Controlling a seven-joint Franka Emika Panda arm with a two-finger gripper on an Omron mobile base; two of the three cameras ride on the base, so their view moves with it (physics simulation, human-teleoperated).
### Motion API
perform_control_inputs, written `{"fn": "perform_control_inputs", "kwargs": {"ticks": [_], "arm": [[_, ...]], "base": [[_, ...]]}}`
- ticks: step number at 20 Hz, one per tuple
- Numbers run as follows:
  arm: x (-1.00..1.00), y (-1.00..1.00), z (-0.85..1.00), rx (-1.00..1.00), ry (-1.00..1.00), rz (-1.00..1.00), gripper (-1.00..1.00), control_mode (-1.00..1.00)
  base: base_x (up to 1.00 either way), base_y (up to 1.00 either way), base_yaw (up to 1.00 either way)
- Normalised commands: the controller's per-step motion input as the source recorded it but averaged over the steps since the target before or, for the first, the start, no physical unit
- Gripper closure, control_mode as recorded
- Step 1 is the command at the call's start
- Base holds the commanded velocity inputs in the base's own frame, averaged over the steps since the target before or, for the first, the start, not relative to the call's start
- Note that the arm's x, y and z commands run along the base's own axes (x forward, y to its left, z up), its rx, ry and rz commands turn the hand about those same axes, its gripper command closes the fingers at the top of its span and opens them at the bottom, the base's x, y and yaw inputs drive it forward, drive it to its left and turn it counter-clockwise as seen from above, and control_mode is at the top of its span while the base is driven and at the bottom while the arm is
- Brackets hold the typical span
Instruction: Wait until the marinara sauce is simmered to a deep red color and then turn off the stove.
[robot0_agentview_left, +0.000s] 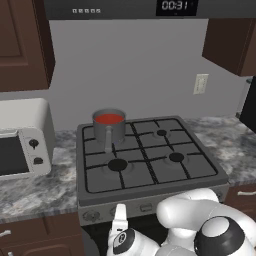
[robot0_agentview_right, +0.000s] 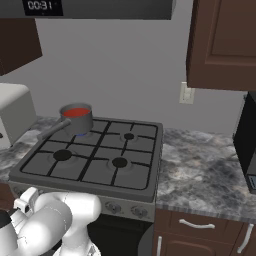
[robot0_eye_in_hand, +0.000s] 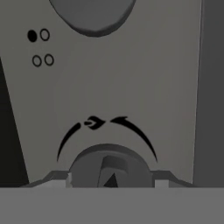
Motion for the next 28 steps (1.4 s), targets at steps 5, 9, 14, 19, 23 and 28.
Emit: {"fn": "perform_control_inputs", "kwargs": {"ticks": [5, 9, 14, 19, 23, 28], "arm": [[0.0, 0.0, 0.0, 0.0, 0.0, 0.0, 1.0, -1.0], [0.0, 0.0, 0.0, 0.0, 0.0, 0.0, 1.0, -1.0], [0.0, 0.0, 0.0, 0.0, 0.0, 0.0, 1.0, -1.0], [0.0, 0.0, 0.0, 0.02, 0.0, -0.01, 1.0, -1.0], [0.0, 0.0, 0.0, 0.04, 0.0, -0.05, 1.0, -1.0], [0.0, 0.0, 0.0, 0.02, 0.0, -0.08, 1.0, -1.0]], "base": [[0.0, 0.0, 0.0], [0.0, 0.0, 0.0], [0.0, 0.0, 0.0], [0.0, 0.0, 0.0], [0.0, 0.0, 0.0], [0.0, 0.0, 0.0]]}}
